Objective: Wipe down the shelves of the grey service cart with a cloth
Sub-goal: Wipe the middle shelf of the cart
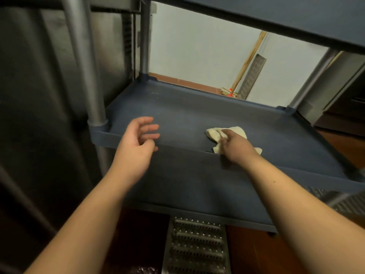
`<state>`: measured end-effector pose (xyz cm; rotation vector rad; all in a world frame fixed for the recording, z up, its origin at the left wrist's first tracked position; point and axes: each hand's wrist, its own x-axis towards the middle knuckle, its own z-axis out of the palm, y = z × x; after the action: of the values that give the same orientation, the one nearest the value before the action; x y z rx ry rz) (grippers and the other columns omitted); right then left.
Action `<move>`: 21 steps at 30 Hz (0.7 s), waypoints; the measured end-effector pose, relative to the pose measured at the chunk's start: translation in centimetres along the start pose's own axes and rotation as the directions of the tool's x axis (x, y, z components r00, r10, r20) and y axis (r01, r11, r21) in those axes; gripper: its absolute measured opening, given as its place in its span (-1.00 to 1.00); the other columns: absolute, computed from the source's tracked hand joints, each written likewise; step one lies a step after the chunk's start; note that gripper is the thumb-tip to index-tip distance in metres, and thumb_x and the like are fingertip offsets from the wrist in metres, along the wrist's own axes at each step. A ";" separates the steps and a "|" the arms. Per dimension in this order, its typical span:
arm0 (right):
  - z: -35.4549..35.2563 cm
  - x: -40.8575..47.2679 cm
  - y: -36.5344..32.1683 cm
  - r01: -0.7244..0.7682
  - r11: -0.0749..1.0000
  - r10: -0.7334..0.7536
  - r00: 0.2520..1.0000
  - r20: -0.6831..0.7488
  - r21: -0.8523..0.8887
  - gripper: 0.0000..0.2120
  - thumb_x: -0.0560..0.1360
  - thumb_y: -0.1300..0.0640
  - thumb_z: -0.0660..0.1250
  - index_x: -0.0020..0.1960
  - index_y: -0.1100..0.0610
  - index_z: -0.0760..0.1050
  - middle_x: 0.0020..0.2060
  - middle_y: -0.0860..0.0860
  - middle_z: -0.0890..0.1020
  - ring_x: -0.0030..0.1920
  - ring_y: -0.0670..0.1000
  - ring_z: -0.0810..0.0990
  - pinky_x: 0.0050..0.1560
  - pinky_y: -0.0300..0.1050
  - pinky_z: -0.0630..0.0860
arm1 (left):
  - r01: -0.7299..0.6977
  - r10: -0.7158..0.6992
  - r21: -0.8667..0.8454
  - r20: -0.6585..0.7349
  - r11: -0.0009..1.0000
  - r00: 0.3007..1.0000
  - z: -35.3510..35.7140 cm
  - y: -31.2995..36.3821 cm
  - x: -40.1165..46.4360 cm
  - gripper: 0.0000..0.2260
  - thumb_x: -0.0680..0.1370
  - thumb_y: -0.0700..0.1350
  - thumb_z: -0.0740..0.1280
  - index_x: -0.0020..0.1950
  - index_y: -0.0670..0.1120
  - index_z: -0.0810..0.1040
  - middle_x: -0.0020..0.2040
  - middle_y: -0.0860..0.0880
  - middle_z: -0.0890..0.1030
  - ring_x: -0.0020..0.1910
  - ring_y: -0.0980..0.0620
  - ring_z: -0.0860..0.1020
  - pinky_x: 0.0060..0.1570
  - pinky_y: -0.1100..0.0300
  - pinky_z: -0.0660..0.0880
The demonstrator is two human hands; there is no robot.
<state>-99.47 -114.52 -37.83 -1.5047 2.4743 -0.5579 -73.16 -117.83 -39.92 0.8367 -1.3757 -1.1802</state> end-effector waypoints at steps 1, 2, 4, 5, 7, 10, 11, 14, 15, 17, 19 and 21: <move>0.7 -0.2 -1.5 0.018 1.000 -0.018 1.000 0.010 0.006 -0.64 0.66 0.10 0.15 0.44 0.09 0.40 0.36 0.10 0.52 0.34 0.16 0.48 0.22 -0.19 0.33 | 0.004 -0.004 0.006 -0.005 1.000 1.000 -0.6 0.0 0.1 -0.55 0.51 -0.46 0.12 0.16 0.06 0.43 0.13 -0.01 0.56 0.11 -0.01 0.59 -0.08 0.11 0.58; 1.3 -0.3 -3.0 0.029 1.000 -0.029 0.999 0.025 0.007 -0.64 0.65 0.10 0.17 0.43 0.08 0.40 0.36 0.10 0.51 0.35 0.17 0.47 0.25 -0.16 0.33 | 0.008 -0.008 0.012 -0.010 1.000 1.000 -1.2 0.0 0.1 -0.56 0.51 -0.45 0.12 0.18 0.04 0.42 0.13 -0.02 0.56 0.10 0.01 0.59 -0.07 0.10 0.58; 2.6 -0.3 -5.9 0.058 0.998 -0.058 0.997 0.056 -0.009 -0.61 0.63 0.09 0.22 0.44 0.08 0.38 0.38 0.10 0.49 0.37 0.17 0.45 0.34 -0.08 0.32 | 0.020 -0.019 0.024 -0.024 1.000 1.000 -2.3 -0.1 0.3 -0.57 0.51 -0.45 0.13 0.22 0.00 0.41 0.15 -0.04 0.56 0.09 0.04 0.59 -0.03 0.06 0.58; 3.2 -0.3 -7.3 0.077 0.997 -0.075 0.995 0.073 -0.025 -0.60 0.62 0.08 0.22 0.45 0.09 0.37 0.39 0.10 0.47 0.38 0.17 0.43 0.39 -0.05 0.31 | 0.023 -0.022 0.031 -0.029 0.999 0.999 -2.8 -0.1 0.3 -0.56 0.50 -0.45 0.13 0.22 0.00 0.41 0.15 -0.05 0.56 0.08 0.04 0.59 -0.01 0.03 0.58; 4.5 -0.1 -9.8 0.107 0.994 -0.102 0.990 0.097 -0.040 -0.58 0.63 0.07 0.21 0.46 0.09 0.34 0.40 0.10 0.45 0.40 0.19 0.41 0.43 0.03 0.29 | 0.024 -0.022 0.050 -0.034 0.998 0.999 -4.0 -0.2 0.2 -0.55 0.49 -0.46 0.13 0.21 0.00 0.41 0.13 -0.04 0.56 0.06 0.03 0.59 0.09 -0.04 0.55; 6.7 0.2 -13.3 0.142 0.989 -0.139 0.985 0.107 -0.030 -0.61 0.64 0.05 0.15 0.45 0.06 0.34 0.41 0.10 0.43 0.40 0.21 0.39 0.43 0.11 0.29 | 0.043 -0.039 0.079 -0.059 0.996 0.997 -6.0 -0.6 0.1 -0.54 0.48 -0.46 0.14 0.18 0.04 0.42 0.11 0.00 0.57 0.04 0.07 0.60 0.17 -0.10 0.52; 7.4 0.3 -14.5 0.152 0.988 -0.149 0.983 0.110 -0.021 -0.60 0.64 0.05 0.15 0.46 0.05 0.33 0.42 0.10 0.42 0.41 0.21 0.38 0.43 0.13 0.28 | 0.056 -0.050 0.084 -0.070 0.995 0.996 -6.7 -0.7 0.1 -0.53 0.48 -0.45 0.15 0.16 0.08 0.43 0.11 0.01 0.57 0.04 0.07 0.60 0.17 -0.11 0.52; 9.2 0.4 -18.1 0.204 0.979 -0.200 0.971 0.131 -0.020 -0.56 0.63 0.03 0.16 0.50 0.02 0.28 0.46 0.10 0.38 0.43 0.20 0.34 0.44 0.17 0.26 | 0.096 -0.088 0.069 -0.102 0.993 0.991 -8.2 -0.9 -0.1 -0.54 0.47 -0.43 0.15 0.16 0.09 0.44 0.11 0.00 0.58 0.03 0.06 0.61 0.16 -0.14 0.52; 9.8 0.3 -19.2 0.218 0.976 -0.215 0.968 0.133 -0.010 -0.56 0.64 0.03 0.15 0.51 0.02 0.27 0.46 0.10 0.38 0.43 0.20 0.34 0.44 0.17 0.27 | 0.111 -0.103 0.068 -0.110 0.992 0.989 -8.7 -0.9 -0.2 -0.54 0.47 -0.43 0.15 0.18 0.07 0.43 0.12 0.01 0.58 0.03 0.07 0.61 0.16 -0.13 0.52; 10.8 0.2 -21.3 0.257 0.966 -0.257 0.956 0.139 0.012 -0.57 0.63 0.05 0.17 0.49 0.01 0.31 0.43 0.10 0.41 0.42 0.20 0.36 0.43 0.16 0.28 | 0.131 -0.121 0.077 -0.123 0.988 0.985 -9.4 -0.8 -0.5 -0.54 0.47 -0.42 0.16 0.20 0.06 0.43 0.11 0.03 0.57 0.04 0.10 0.60 0.16 -0.08 0.54; 11.7 0.2 -22.9 0.305 0.951 -0.308 0.940 0.147 0.040 -0.58 0.60 0.10 0.19 0.45 -0.02 0.36 0.41 0.08 0.43 0.41 0.16 0.38 0.44 0.12 0.28 | 0.133 -0.120 0.088 -0.136 0.987 0.983 -10.1 -0.7 -0.7 -0.54 0.47 -0.41 0.16 0.20 0.07 0.43 0.10 0.04 0.58 0.04 0.11 0.60 0.15 -0.07 0.54; 12.1 0.1 -23.9 0.327 0.941 -0.336 0.928 0.161 0.081 -0.55 0.58 0.15 0.18 0.44 -0.07 0.38 0.41 0.06 0.44 0.39 0.14 0.39 0.44 0.10 0.28 | 0.129 -0.115 0.087 -0.152 0.988 0.982 -10.8 -0.5 -0.8 -0.54 0.46 -0.42 0.15 0.19 0.06 0.44 0.09 0.03 0.58 0.03 0.10 0.61 0.16 -0.07 0.54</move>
<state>-75.86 -127.13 -39.02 -1.8792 2.0726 -0.5150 -62.49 -119.28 -41.46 1.0687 -1.2838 -1.1283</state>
